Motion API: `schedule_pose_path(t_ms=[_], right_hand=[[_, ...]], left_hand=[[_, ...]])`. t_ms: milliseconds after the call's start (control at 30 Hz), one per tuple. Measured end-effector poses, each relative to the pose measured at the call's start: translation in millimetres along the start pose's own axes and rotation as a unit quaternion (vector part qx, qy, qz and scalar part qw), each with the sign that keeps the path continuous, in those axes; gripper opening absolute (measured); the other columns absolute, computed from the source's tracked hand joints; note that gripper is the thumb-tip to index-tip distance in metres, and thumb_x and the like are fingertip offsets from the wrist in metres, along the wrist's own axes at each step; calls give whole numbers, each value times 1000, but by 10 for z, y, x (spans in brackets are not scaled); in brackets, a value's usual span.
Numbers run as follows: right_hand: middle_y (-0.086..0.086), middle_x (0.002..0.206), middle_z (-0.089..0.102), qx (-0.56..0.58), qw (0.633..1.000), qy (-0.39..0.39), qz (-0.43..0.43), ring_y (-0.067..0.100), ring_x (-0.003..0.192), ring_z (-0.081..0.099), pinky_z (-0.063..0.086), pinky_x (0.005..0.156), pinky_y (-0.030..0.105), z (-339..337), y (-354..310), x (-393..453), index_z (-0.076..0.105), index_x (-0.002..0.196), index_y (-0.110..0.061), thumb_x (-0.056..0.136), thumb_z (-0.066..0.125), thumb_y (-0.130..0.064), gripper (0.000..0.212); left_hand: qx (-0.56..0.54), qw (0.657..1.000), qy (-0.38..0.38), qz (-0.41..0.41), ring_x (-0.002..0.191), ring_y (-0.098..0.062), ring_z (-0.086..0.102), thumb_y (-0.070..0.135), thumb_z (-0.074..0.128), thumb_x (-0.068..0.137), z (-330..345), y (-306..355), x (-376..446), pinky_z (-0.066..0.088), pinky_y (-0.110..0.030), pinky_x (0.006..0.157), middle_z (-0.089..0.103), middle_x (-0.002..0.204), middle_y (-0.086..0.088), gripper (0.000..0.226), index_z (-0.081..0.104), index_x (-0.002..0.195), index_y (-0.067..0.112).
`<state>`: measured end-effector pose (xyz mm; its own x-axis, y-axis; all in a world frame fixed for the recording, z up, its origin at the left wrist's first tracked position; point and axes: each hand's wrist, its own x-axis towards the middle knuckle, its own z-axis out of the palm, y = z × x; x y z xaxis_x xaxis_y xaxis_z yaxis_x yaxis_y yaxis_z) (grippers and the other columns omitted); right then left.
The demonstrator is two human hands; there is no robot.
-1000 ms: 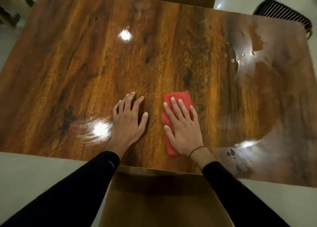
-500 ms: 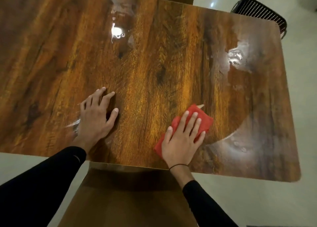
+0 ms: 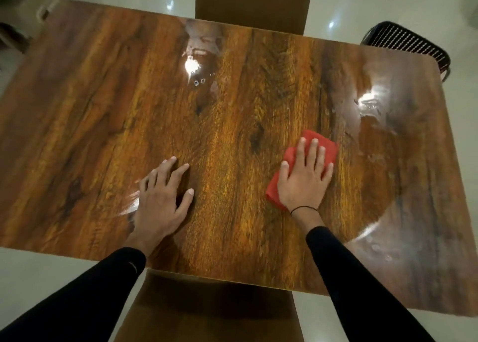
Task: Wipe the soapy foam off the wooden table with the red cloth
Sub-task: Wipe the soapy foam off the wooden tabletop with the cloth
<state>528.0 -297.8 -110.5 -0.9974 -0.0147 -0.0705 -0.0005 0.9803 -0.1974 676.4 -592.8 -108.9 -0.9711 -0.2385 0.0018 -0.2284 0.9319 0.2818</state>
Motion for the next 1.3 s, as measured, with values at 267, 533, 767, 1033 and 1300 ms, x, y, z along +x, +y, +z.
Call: schedule_pose_path(t_ms=[267,533,767,1033,1300], right_hand=[[13,188,4,-18,1000,3,3,35,174,7,9,138,65,217,-505,-842,9,181,-16,113,31,-52,80],[6,189,4,-34,942,-50,-331,30,175,4,11,139,61,209,-1323,378,9,181,-26,115,27,-55,74],[9,189,5,-10,990,-33,-139,33,175,5,4,140,60,-99,-613,1753,10,181,-24,116,30,-52,73],[15,187,11,5,999,-12,49,39,173,12,11,137,67,-298,468,840,11,180,-18,110,26,-53,80],[14,188,8,-29,983,-29,-180,37,174,8,9,138,65,120,-381,-386,12,180,-17,112,33,-54,81]], left_hand=[[20,1000,-10,-6,163,-30,31,54,43,109,27,-13,-25,26,-54,130,34,175,-7,63,44,164,24],[13,1000,-22,-11,164,-28,29,55,44,107,-20,15,8,16,-47,131,34,176,-7,66,46,166,24],[0,1000,-27,-16,163,-33,32,58,42,106,16,40,23,26,-61,128,34,176,-8,68,47,165,23],[22,999,-13,-18,158,-37,39,56,44,104,-70,123,12,31,-62,123,40,170,-11,67,52,159,18],[23,999,-24,-25,162,-32,35,57,44,106,-114,156,-1,29,-58,126,37,173,-8,66,48,163,23]])
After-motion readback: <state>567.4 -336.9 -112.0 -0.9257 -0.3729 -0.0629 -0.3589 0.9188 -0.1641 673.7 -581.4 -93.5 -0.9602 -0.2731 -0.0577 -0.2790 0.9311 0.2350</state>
